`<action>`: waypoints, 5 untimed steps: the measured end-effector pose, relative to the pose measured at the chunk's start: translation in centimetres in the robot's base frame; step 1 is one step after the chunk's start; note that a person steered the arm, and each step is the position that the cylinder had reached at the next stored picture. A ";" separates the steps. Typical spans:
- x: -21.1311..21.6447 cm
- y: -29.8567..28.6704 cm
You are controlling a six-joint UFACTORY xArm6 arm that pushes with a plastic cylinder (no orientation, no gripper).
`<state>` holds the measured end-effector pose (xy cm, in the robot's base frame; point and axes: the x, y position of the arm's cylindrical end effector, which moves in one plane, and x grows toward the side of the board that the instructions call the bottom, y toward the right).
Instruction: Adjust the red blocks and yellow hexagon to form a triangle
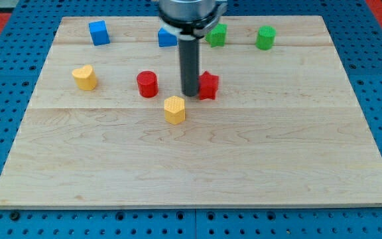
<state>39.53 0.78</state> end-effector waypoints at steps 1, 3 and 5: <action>-0.1 0.4; -5.2 -12.3; -4.9 -19.9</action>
